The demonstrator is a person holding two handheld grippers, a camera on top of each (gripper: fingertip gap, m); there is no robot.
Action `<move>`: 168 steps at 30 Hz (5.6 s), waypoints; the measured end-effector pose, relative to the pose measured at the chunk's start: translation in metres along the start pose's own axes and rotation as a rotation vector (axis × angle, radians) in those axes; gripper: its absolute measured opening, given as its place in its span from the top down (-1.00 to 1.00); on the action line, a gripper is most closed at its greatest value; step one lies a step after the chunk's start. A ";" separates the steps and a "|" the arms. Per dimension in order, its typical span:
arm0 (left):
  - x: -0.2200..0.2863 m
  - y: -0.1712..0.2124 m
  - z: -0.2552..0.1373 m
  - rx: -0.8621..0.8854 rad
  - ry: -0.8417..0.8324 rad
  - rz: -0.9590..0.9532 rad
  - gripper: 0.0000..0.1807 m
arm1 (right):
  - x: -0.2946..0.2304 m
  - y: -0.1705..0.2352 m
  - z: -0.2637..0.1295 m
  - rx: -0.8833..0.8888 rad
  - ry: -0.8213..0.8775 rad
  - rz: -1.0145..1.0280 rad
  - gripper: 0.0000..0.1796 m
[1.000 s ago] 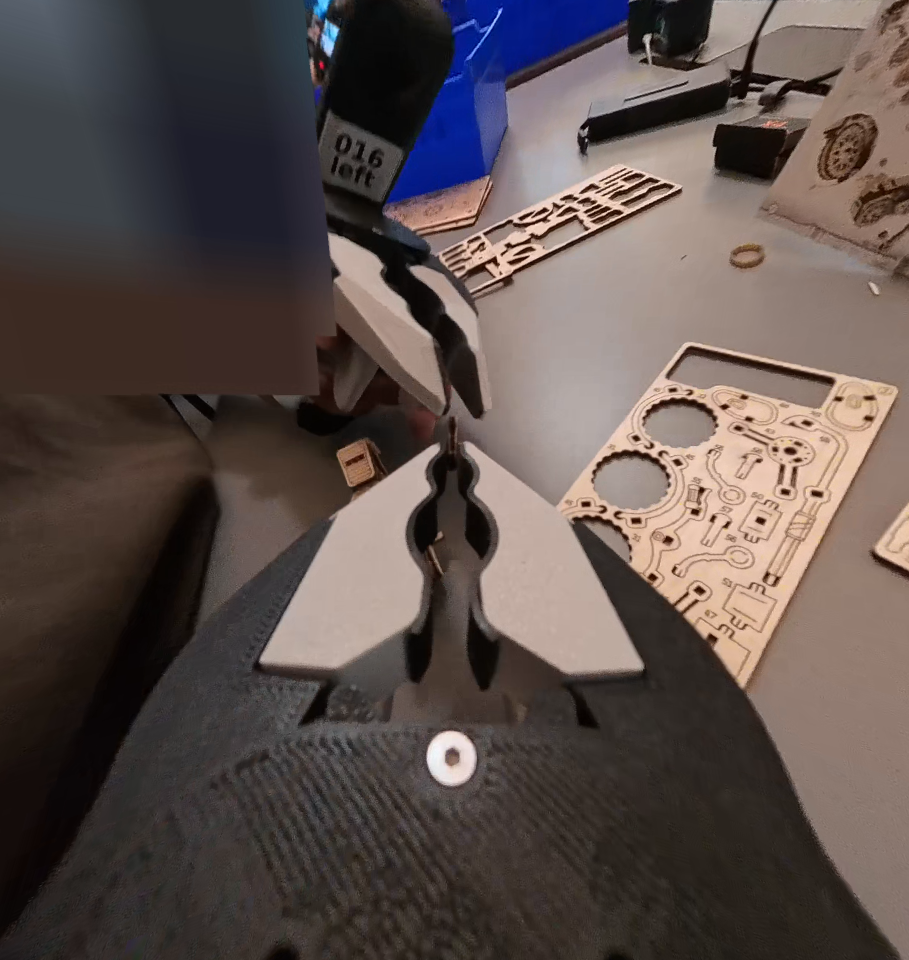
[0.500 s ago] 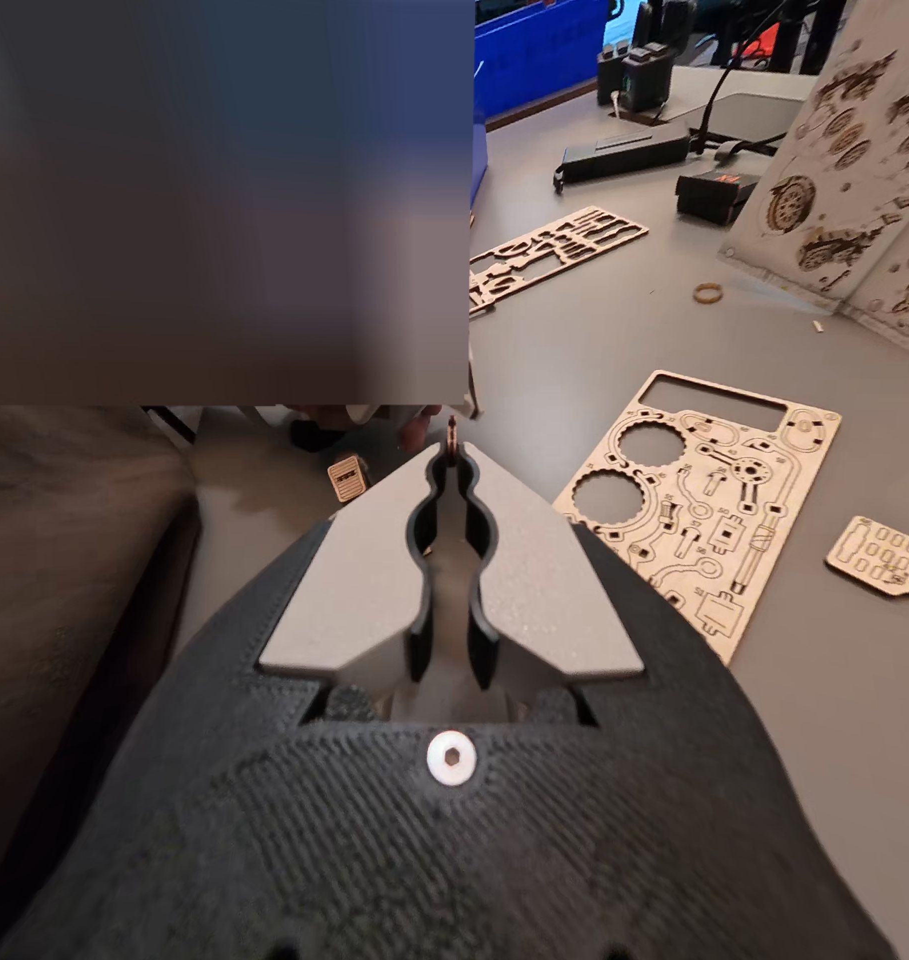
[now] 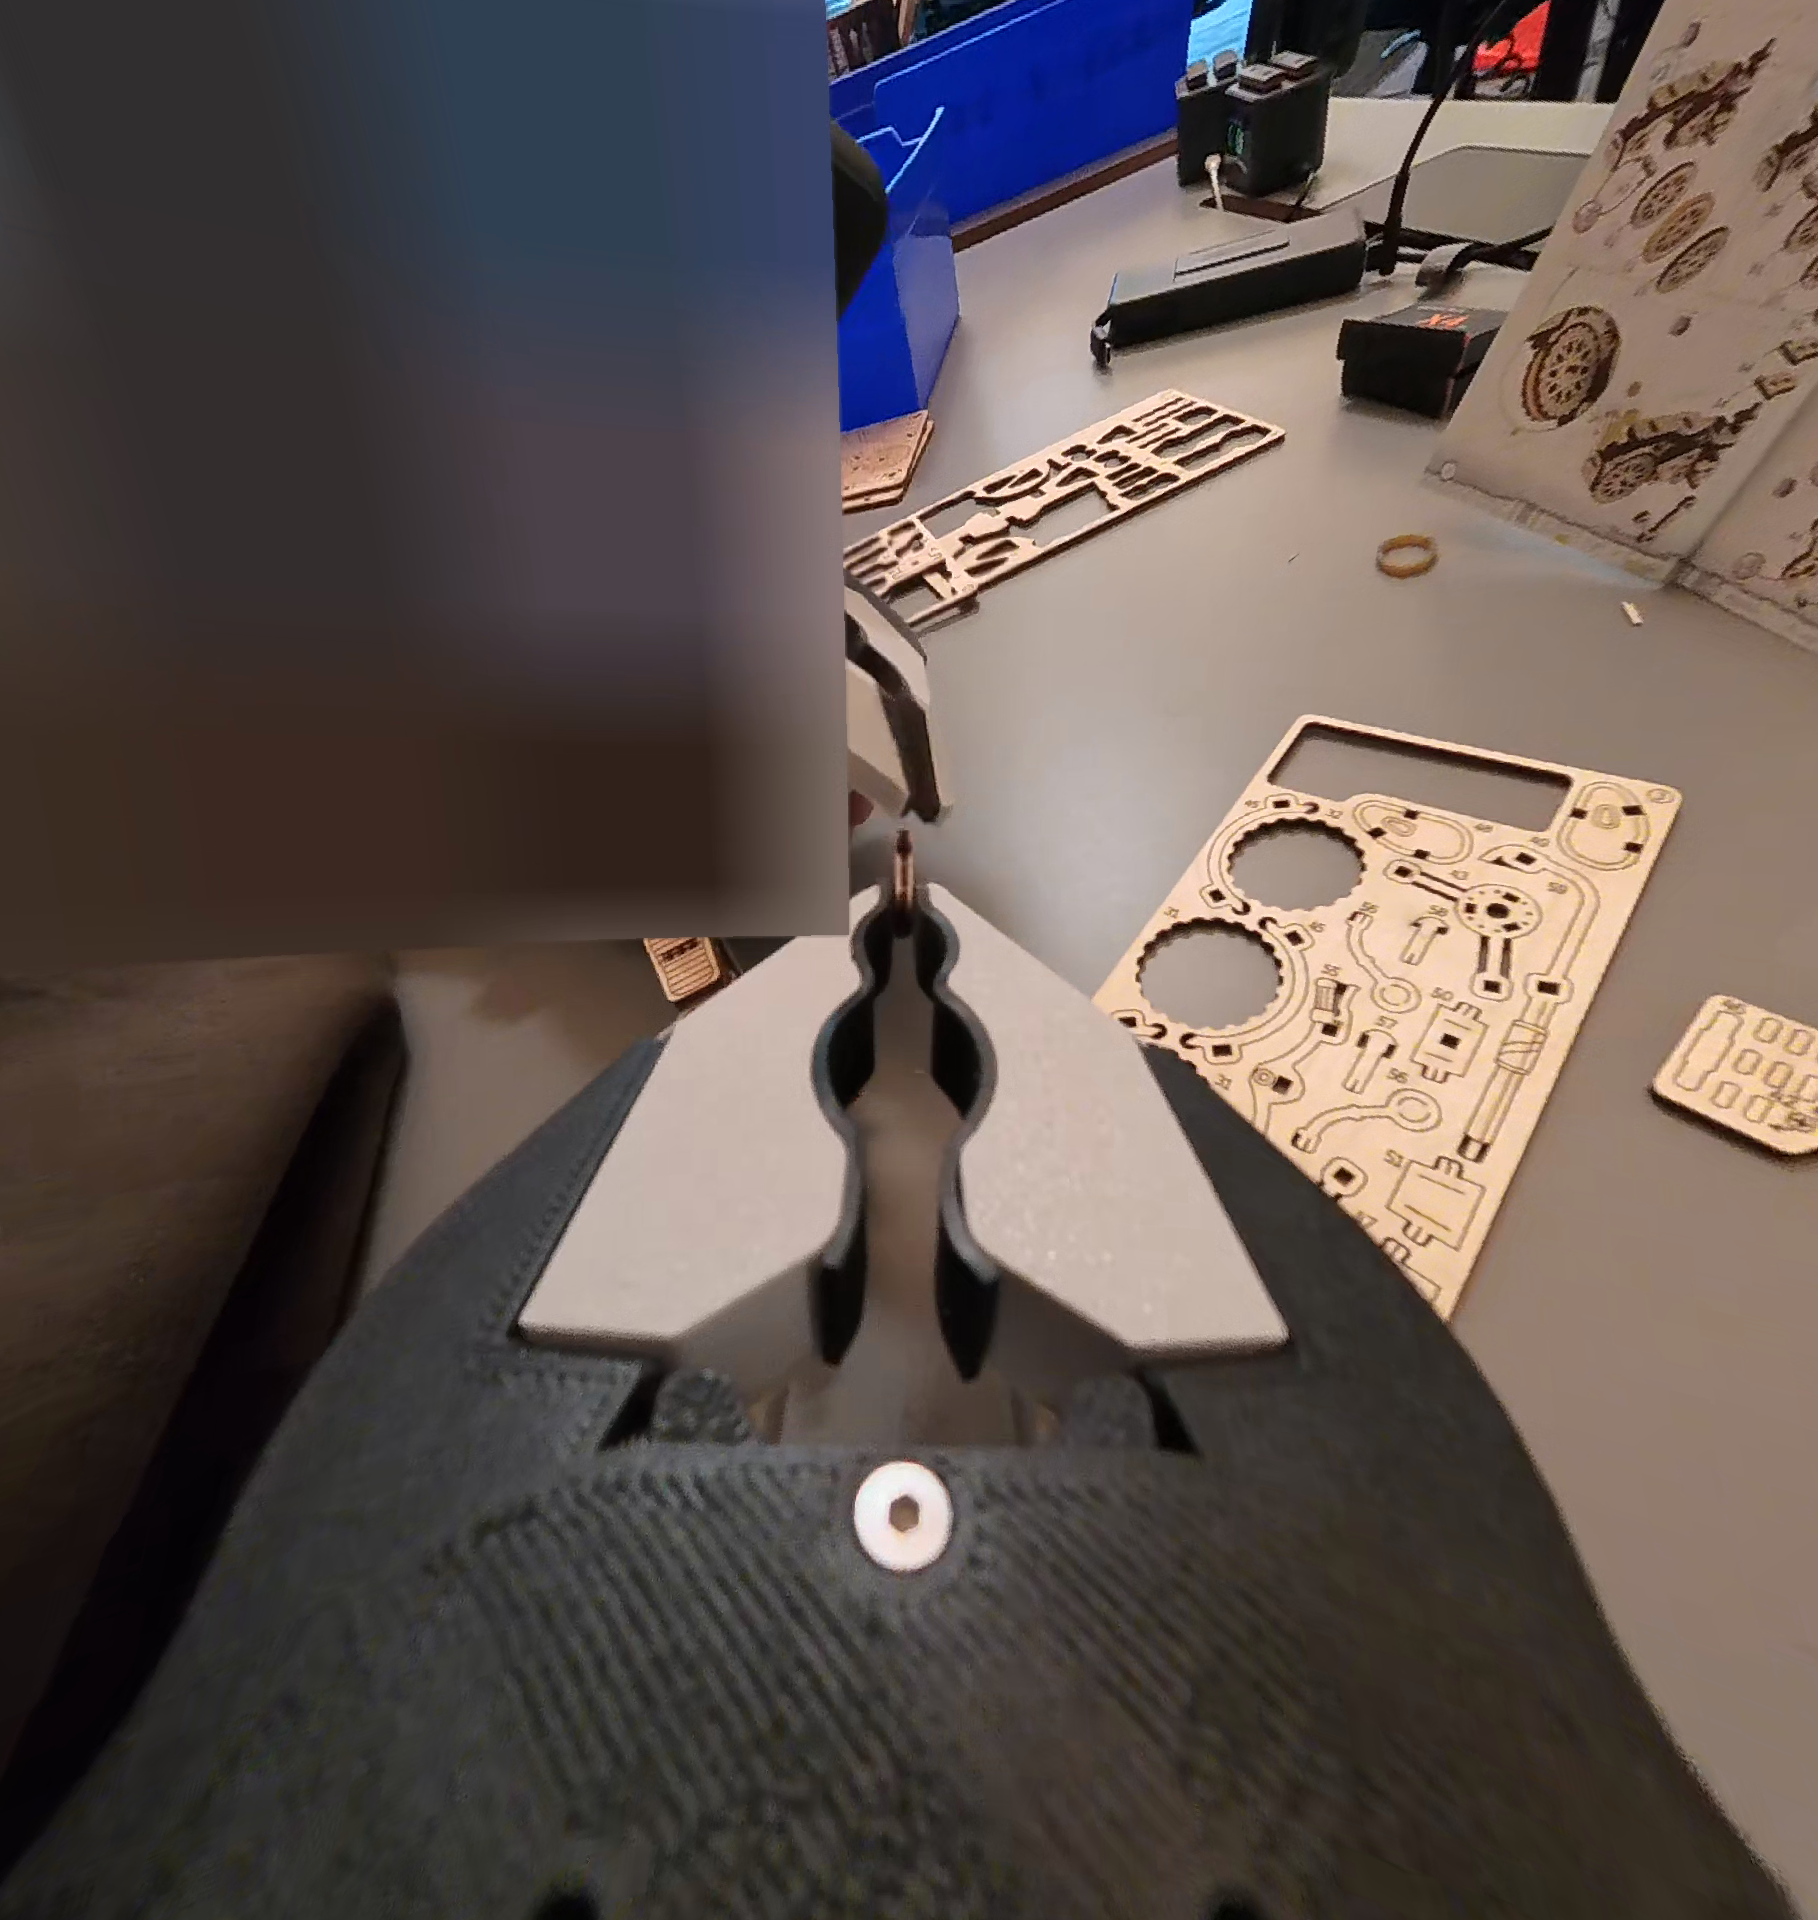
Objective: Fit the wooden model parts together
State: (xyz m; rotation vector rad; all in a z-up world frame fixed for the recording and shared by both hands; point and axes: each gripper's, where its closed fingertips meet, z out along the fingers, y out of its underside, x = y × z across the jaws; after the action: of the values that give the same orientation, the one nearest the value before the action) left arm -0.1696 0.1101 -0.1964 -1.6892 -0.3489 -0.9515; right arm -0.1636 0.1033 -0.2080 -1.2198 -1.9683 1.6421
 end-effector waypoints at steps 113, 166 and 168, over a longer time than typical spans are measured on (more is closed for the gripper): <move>-0.003 0.019 0.007 -0.094 0.048 -0.129 0.99 | 0.002 0.009 -0.004 -0.019 0.299 -0.552 0.89; -0.010 0.092 -0.006 -0.594 -0.244 0.790 0.49 | -0.025 0.049 -0.036 -0.213 -0.225 -0.284 0.89; -0.011 0.093 -0.006 -0.602 -0.247 0.791 0.52 | -0.025 0.051 -0.035 -0.231 -0.231 -0.281 0.89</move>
State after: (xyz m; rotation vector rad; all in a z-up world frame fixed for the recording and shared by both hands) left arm -0.1176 0.0750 -0.2663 -2.2289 0.4846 -0.2506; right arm -0.1036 0.1061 -0.2374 -0.8018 -2.3999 1.5014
